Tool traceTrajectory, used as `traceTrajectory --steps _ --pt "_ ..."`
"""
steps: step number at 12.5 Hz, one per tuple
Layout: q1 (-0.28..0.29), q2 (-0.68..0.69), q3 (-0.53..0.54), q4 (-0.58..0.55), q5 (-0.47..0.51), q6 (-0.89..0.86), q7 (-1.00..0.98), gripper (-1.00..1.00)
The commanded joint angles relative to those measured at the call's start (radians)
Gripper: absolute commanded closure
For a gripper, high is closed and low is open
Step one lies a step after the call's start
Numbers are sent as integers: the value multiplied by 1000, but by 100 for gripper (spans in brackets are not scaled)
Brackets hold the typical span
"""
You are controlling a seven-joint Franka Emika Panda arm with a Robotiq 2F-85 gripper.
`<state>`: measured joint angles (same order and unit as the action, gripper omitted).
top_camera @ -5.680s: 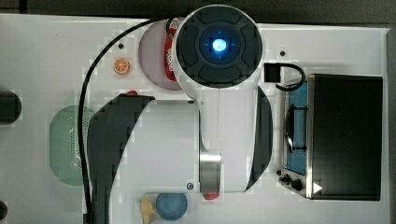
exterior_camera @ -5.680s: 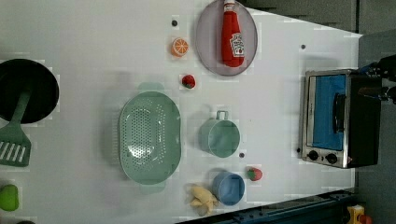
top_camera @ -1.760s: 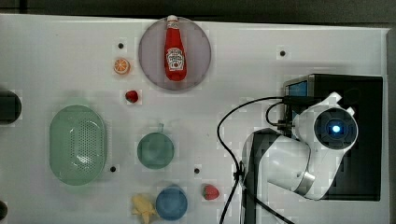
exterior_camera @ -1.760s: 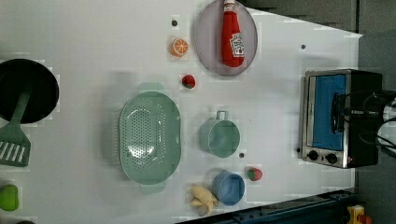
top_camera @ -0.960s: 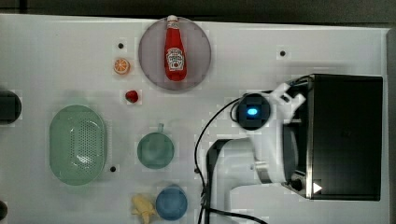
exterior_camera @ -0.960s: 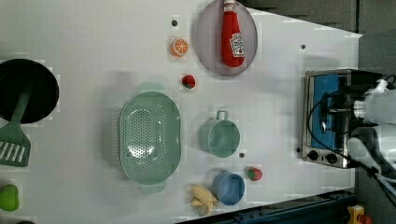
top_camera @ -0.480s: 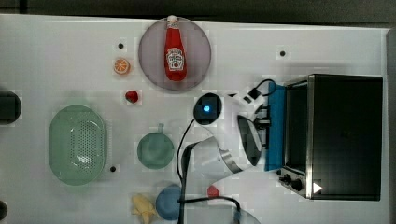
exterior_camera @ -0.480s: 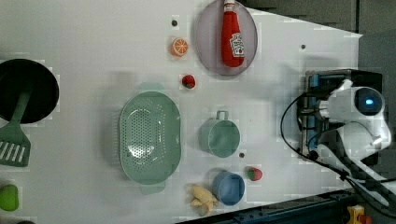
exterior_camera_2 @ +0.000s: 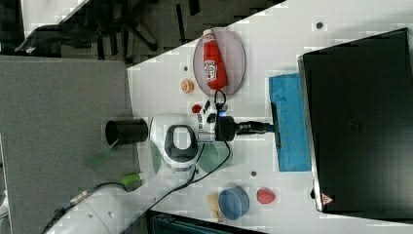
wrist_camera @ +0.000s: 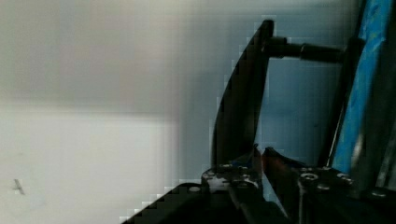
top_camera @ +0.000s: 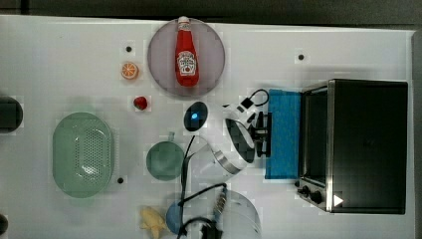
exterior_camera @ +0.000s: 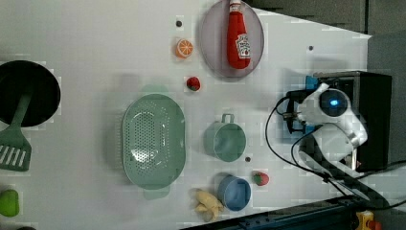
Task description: Flap open oven.
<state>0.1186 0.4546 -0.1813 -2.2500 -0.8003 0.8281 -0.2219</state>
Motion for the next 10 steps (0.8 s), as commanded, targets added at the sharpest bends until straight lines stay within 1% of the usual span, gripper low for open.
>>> traceTrajectory --steps 1,4,7,8,10 --pt "43 48 -6 22 -25 0 150 65" --pt "56 72 -7 48 -25 1 150 65" --pt "63 60 7 63 -12 15 150 65" --pt "63 40 12 68 40 25 157 65" --pt "62 -29 16 71 209 30 158 65"
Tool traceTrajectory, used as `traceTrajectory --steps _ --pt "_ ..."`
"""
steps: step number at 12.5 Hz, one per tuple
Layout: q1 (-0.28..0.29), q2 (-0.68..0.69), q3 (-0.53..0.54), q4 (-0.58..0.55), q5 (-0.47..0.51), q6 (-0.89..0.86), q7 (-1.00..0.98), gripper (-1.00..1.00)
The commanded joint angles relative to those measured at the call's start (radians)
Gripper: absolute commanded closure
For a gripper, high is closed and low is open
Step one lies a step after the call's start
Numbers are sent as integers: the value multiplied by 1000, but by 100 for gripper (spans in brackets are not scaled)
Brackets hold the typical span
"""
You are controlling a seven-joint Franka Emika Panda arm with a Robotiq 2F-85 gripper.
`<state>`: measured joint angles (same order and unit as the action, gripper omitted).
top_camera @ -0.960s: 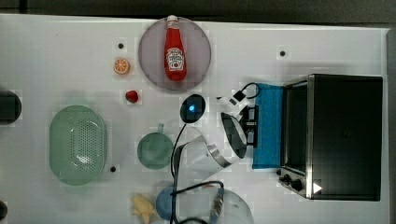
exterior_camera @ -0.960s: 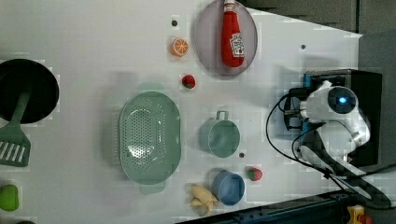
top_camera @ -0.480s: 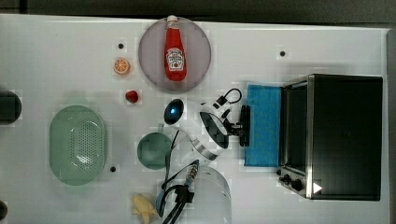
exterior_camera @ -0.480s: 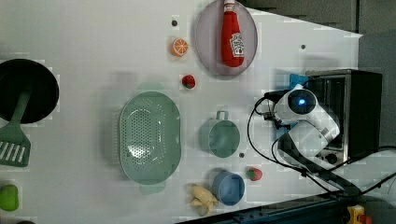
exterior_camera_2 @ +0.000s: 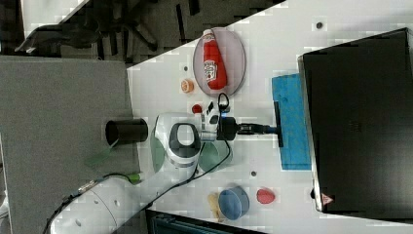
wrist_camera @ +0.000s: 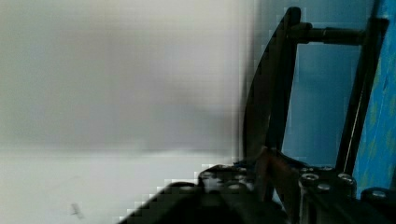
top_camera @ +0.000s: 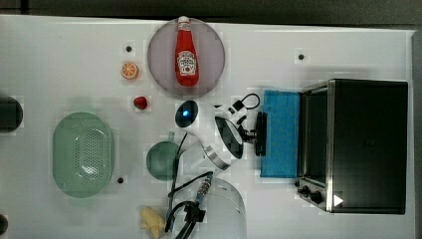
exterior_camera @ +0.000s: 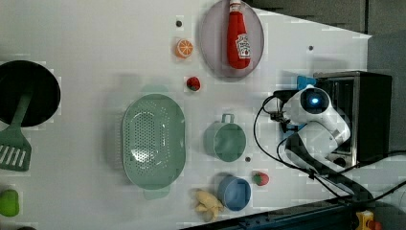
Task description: Flap open oven.
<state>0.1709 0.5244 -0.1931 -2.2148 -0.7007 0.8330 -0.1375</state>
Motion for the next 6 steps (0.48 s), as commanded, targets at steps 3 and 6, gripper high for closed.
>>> traceTrajectory --steps 3,6 --pt "3 -226 20 37 340 23 74 65" --pt "-4 -345 -8 49 544 -9 74 65"
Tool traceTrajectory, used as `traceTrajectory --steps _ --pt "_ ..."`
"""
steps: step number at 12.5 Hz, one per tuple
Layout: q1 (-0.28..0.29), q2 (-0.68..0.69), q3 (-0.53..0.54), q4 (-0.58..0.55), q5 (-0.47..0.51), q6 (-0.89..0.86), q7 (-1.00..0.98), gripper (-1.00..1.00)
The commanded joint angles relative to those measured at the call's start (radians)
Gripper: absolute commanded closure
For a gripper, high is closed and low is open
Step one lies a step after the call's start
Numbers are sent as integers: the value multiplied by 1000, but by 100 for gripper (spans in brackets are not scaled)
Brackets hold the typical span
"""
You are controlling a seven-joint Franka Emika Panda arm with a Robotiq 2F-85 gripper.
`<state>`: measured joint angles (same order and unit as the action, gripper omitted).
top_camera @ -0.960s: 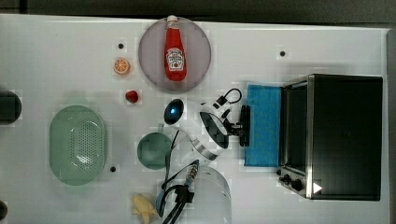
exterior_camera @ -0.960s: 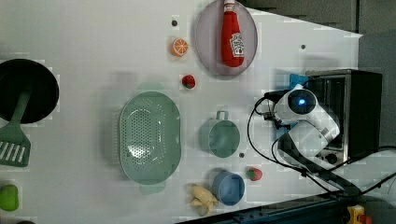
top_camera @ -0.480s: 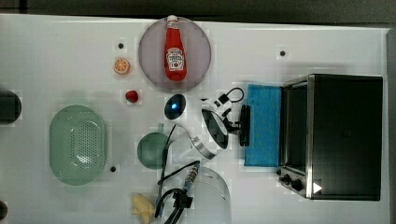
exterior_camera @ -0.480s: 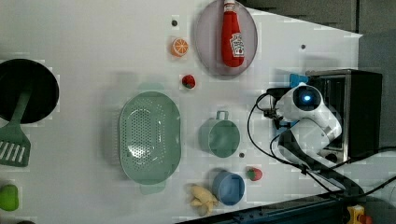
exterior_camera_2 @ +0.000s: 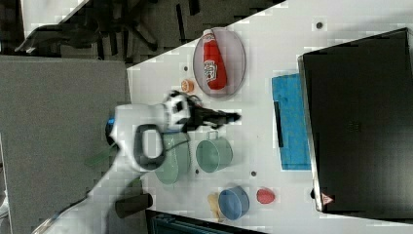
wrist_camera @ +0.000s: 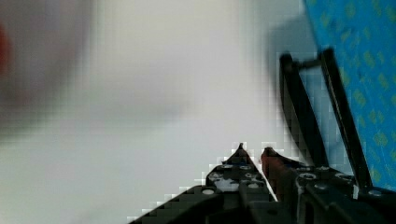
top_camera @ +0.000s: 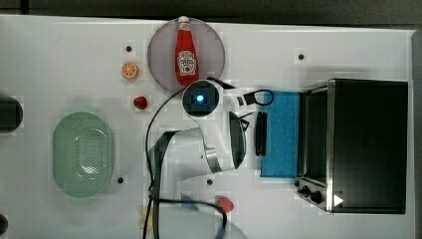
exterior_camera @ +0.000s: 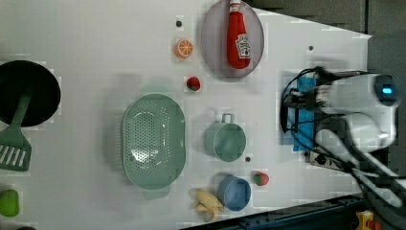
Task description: Flap open oven.
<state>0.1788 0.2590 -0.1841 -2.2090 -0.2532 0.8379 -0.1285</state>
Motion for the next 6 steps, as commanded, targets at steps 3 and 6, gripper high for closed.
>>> traceTrajectory --steps 3,6 --pt "-15 -173 -48 91 211 -144 65 65" --pt "-16 -260 -52 165 211 -283 95 65"
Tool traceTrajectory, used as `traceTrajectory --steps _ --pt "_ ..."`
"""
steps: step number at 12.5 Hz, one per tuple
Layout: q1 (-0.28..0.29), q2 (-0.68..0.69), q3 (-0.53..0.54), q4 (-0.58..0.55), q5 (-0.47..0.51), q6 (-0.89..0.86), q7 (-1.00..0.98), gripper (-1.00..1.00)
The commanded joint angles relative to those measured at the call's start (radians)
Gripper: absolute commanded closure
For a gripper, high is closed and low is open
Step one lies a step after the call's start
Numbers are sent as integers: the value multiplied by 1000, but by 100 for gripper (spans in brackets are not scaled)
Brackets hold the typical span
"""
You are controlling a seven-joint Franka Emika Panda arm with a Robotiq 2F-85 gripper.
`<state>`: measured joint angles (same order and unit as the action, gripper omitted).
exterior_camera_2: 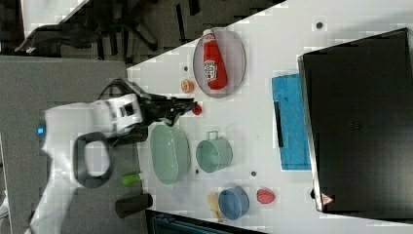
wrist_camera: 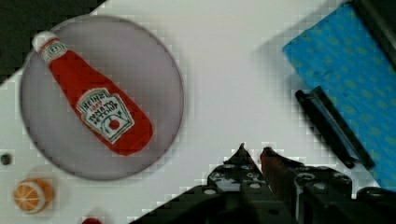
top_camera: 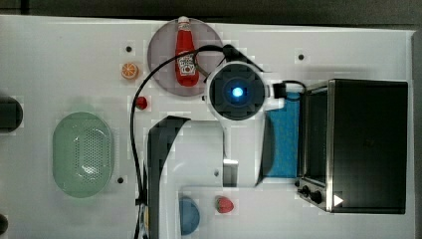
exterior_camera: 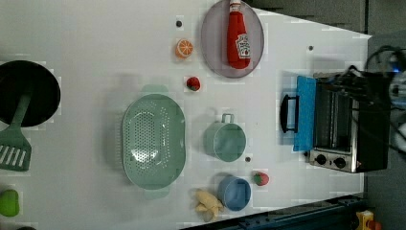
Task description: Flap open oven.
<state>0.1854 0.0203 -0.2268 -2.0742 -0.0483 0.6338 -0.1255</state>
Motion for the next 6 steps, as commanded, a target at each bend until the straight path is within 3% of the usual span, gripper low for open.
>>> traceTrajectory --steps 1,6 --pt "-22 -49 -8 50 6 -142 126 65" --pt "-21 -180 -1 102 6 -348 175 65"
